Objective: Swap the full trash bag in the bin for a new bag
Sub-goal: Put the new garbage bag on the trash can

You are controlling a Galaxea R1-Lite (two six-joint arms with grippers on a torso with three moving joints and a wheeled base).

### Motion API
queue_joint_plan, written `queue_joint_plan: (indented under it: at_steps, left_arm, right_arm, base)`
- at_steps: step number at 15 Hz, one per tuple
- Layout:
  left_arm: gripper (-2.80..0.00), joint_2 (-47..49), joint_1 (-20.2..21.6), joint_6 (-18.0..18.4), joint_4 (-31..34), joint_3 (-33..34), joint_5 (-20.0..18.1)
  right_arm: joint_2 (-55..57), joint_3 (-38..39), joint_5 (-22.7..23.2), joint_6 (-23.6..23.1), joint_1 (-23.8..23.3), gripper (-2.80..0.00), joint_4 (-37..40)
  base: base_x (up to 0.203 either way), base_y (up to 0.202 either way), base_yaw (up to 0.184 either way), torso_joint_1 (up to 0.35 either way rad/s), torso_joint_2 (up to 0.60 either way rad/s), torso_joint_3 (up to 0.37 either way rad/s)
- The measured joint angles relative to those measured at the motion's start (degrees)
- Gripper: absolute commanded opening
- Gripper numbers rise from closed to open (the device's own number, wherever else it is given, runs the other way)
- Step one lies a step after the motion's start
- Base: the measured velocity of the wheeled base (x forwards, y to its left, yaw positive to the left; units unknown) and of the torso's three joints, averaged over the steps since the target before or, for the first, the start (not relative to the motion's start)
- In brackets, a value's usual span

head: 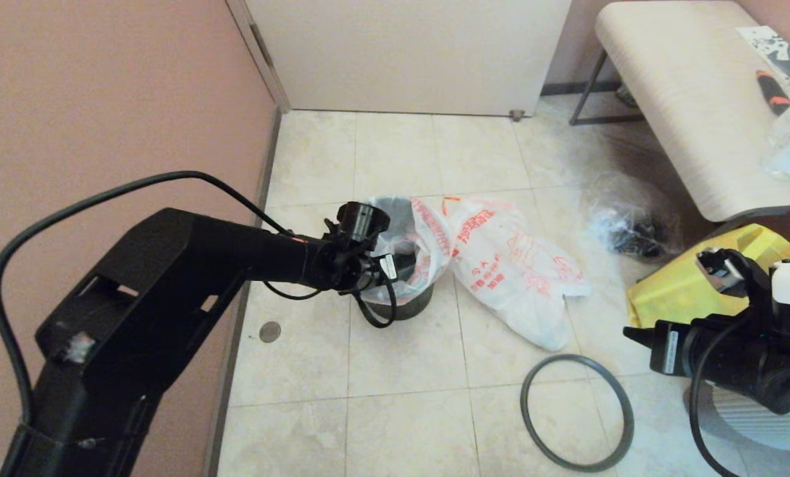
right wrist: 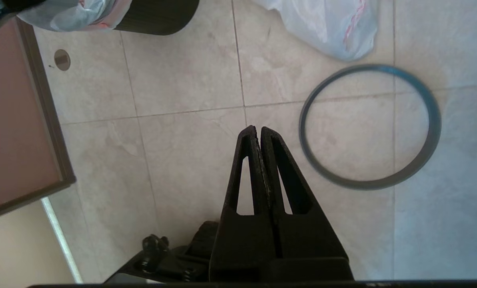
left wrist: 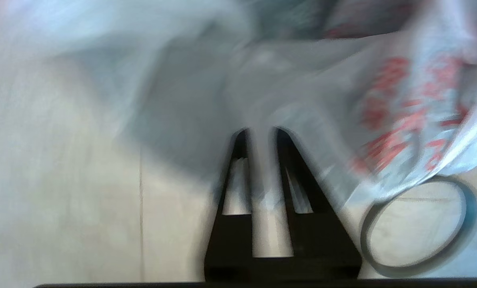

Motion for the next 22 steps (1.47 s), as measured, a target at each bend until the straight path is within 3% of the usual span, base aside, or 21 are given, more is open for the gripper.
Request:
queue_joint_plan:
  at_steps: [4, 5, 12, 14, 19, 22]
  left_arm:
    - [0.00, -7.1, -0.1, -13.2, 3.0, 6.8, 1.9]
    - [0.00, -7.8, 0.4, -14.6, 3.0, 7.6, 2.4]
    - [0.00, -3.4, 4.0, -15.3, 2.4, 4.2, 2.3]
    - [-2.80, -0.4, 4.6, -15.3, 2.4, 1.7, 2.3]
    - [-2.80, 6.3, 5.0, -15.1, 2.7, -4.5, 2.5]
    - [-2.80, 6.9, 4.8, -14.9, 2.8, -4.3, 2.4]
  right_arm:
    - [0.1, 0.8, -0.4, 0.5, 0.1, -2.80, -0.1]
    - [0.2, 0.9, -0.4, 0.5, 0.1, -2.80, -0.2]
    - [1.5, 1.8, -0.3, 0.6, 0.1, -2.80, -0.6]
    - [2.0, 1.8, -0.2, 0.6, 0.1, -2.80, -0.6]
    - [2.5, 1.7, -0.1, 0.6, 0.2, -2.80, -0.7]
    - [2.5, 1.7, -0.1, 0.6, 0.2, -2.80, -0.6]
  base:
    - [0.000, 0.000, 0.000, 0.000, 0.00, 0.000]
    - [0.000, 0.000, 0.000, 0.000, 0.00, 0.000]
    - [0.000, 0.000, 0.000, 0.000, 0.00, 0.000]
    - [0.000, 0.000, 0.000, 0.000, 0.00, 0.000]
    - [0.000, 0.000, 0.000, 0.000, 0.00, 0.000]
    - [0.000, 0.000, 0.000, 0.000, 0.00, 0.000]
